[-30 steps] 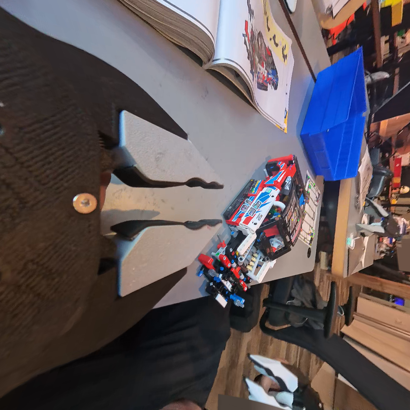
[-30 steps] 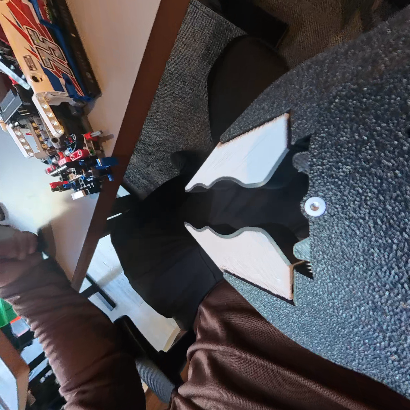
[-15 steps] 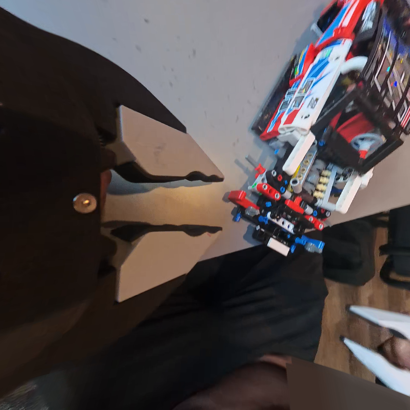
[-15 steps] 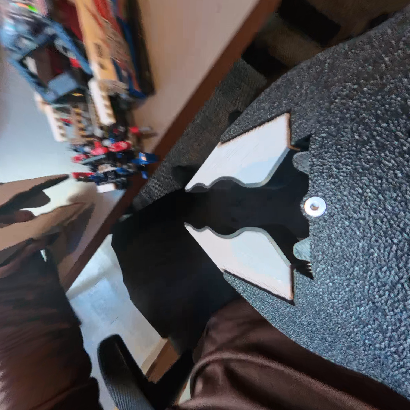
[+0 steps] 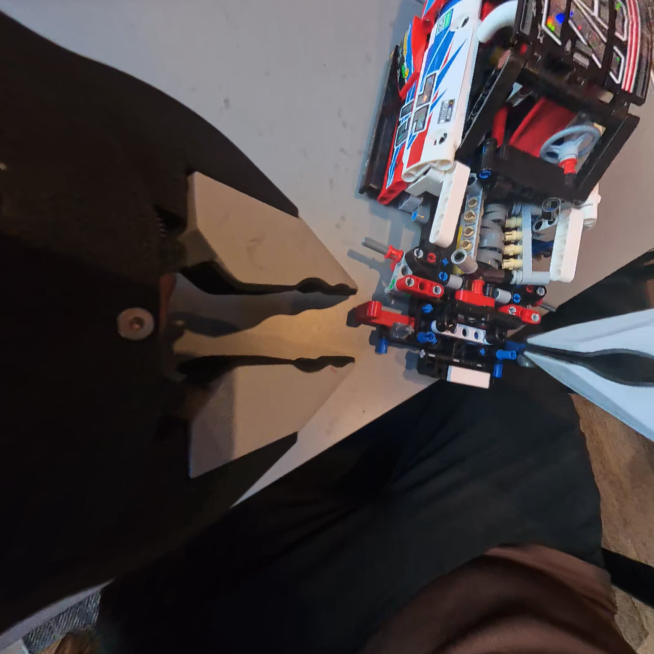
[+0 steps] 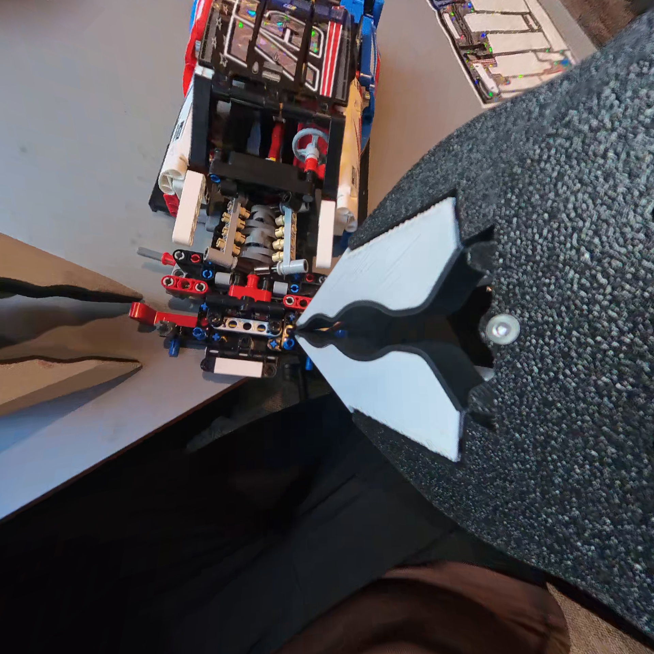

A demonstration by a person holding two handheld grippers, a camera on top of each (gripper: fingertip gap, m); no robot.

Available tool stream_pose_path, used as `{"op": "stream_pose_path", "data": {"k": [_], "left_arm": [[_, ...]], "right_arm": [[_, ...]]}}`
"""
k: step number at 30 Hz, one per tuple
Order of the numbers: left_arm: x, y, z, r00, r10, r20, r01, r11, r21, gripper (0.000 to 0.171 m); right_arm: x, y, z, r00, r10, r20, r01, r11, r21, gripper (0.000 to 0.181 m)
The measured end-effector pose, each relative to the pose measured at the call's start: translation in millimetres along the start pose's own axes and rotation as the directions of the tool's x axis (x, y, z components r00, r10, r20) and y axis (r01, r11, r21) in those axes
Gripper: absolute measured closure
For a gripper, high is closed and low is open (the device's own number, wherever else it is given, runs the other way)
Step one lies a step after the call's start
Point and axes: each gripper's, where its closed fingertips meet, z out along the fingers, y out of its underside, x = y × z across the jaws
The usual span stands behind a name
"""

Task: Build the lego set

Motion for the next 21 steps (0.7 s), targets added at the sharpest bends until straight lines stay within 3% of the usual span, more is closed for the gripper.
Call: {"op": "stream_pose_path", "data": {"k": [12,21], "left_arm": [[-2.1,-0.9,1.0,0.998,0.029,0.053,-0.029,1.000,-0.003,0.154],[-2.3,-2.5,2.3,0.998,0.018,0.057,-0.018,1.000,-0.004,0.153]], "right_arm": [[1.4,0.8,9.1,0.995,0.069,0.074,-0.068,0.998,-0.018,0.181],[-0.4,-0.4,10.5,0.988,0.089,0.124,-0.086,0.996,-0.027,0.181]]}}
